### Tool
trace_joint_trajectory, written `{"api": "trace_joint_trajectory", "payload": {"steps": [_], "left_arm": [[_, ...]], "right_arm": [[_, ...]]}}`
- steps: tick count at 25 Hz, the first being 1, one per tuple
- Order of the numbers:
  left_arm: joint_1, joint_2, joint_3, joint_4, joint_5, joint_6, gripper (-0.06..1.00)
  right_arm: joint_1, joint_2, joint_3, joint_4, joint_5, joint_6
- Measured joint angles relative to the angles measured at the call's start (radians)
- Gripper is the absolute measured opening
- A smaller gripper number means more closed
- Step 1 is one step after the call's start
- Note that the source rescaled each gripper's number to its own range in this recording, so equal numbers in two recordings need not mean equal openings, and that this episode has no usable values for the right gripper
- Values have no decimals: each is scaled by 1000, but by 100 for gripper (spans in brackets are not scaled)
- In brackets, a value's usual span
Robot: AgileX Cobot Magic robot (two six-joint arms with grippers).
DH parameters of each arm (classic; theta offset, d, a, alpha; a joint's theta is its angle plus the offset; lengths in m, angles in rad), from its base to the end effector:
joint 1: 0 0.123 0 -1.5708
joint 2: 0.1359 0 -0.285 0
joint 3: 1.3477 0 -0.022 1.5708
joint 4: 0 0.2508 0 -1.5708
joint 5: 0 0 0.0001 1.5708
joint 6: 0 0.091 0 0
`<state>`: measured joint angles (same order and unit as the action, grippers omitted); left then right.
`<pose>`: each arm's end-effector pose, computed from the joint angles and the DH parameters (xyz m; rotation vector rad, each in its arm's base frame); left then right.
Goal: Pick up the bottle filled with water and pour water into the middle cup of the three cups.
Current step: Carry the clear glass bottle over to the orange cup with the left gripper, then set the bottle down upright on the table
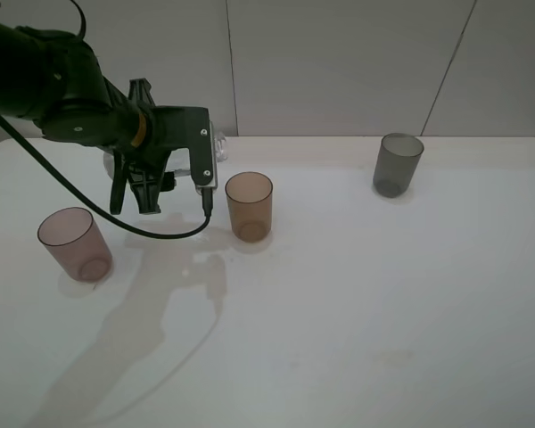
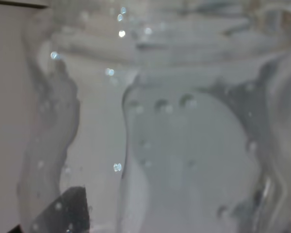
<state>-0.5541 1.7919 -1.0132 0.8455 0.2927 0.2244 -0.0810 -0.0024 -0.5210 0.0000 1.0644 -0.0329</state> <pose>0.3189 -0.1741 0.1780 1.7212 1.8021 0.4799 -0.0078 0.0006 0.2828 0.0487 2.0248 -0.0720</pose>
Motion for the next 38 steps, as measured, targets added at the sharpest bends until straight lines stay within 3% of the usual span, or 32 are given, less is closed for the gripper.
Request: {"api": "trace_joint_trajectory", "payload": {"steps": [13,38], "left_arm": [[-35,39,-23,105,47,9,2],[-40,48,-60,215,62,68,2]], "right_arm": [[0,0,0,0,0,0],[0,0,0,0,0,0]]}}
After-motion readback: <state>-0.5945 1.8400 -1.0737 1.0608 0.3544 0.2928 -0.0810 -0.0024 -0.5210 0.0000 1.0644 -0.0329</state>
